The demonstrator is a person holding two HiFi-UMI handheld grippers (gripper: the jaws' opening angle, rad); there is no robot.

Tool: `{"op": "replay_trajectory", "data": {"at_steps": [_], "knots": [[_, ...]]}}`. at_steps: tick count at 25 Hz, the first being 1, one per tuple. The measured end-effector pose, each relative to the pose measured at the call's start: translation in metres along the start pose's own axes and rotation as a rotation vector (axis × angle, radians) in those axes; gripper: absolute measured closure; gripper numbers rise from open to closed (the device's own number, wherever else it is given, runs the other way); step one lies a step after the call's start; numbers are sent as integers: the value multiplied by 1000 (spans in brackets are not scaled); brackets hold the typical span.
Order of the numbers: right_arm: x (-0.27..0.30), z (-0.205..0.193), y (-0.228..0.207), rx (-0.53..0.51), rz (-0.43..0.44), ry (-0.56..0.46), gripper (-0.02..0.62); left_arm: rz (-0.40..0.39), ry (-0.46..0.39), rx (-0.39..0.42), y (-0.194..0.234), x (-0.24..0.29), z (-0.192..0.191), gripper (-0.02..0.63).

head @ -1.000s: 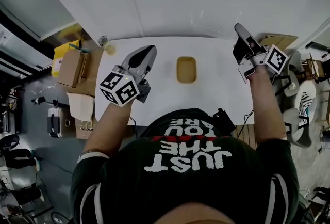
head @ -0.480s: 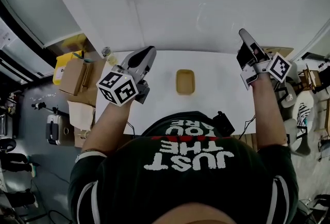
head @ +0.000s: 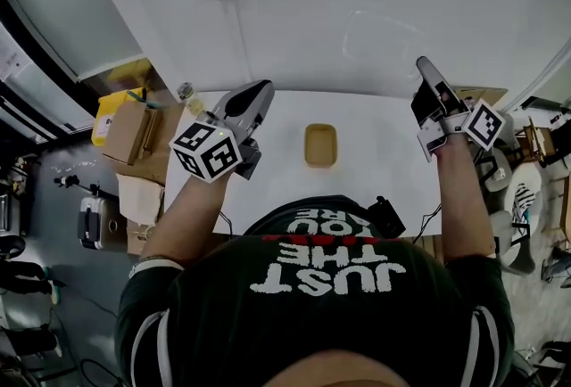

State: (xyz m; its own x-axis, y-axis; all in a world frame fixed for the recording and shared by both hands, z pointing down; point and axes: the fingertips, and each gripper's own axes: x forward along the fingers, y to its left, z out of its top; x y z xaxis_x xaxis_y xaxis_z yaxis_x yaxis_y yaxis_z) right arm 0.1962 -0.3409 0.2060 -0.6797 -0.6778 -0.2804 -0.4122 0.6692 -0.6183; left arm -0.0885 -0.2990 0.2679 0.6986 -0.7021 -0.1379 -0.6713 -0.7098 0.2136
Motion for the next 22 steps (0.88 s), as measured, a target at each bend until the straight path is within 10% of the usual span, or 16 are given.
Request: {"op": "replay_trajectory", "data": {"at_steps": [22], "knots": [[1,-3,-1,13,21,4,558,7,-7,3,1,-2,3,600]]}}
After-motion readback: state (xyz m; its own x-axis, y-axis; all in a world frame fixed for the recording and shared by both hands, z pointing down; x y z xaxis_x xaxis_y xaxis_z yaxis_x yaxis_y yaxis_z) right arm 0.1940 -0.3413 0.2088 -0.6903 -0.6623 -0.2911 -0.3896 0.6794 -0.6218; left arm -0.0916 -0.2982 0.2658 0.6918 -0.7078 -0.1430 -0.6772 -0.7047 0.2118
